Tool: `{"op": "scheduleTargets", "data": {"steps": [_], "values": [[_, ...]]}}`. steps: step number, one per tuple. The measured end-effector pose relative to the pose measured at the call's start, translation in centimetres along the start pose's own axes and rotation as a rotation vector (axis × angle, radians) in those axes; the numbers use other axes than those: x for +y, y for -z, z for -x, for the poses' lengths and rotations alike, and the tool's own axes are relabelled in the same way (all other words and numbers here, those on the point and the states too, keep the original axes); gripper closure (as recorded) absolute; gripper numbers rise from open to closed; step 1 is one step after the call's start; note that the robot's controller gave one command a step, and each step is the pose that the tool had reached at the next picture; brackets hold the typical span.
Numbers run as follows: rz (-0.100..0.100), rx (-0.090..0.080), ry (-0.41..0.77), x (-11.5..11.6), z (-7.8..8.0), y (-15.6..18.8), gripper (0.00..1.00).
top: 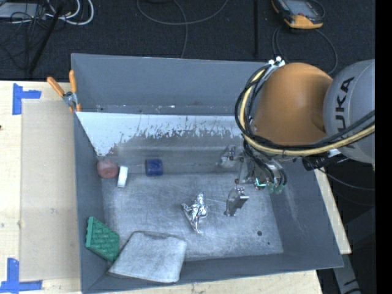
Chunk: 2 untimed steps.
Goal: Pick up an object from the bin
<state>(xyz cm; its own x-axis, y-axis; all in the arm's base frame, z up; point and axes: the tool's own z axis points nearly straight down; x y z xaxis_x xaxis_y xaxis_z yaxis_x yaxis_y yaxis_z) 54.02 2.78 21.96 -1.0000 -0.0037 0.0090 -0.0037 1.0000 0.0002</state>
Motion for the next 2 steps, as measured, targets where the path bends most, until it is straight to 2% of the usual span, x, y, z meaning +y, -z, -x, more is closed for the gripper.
{"op": "scheduleTargets", "data": {"steps": [1,2], "values": [[0.000,-0.011,0.279,-1.5,-0.5,-14.9,0.00],[-0.001,-0.010,0.470,3.5,1.2,-14.5,0.00]]}}
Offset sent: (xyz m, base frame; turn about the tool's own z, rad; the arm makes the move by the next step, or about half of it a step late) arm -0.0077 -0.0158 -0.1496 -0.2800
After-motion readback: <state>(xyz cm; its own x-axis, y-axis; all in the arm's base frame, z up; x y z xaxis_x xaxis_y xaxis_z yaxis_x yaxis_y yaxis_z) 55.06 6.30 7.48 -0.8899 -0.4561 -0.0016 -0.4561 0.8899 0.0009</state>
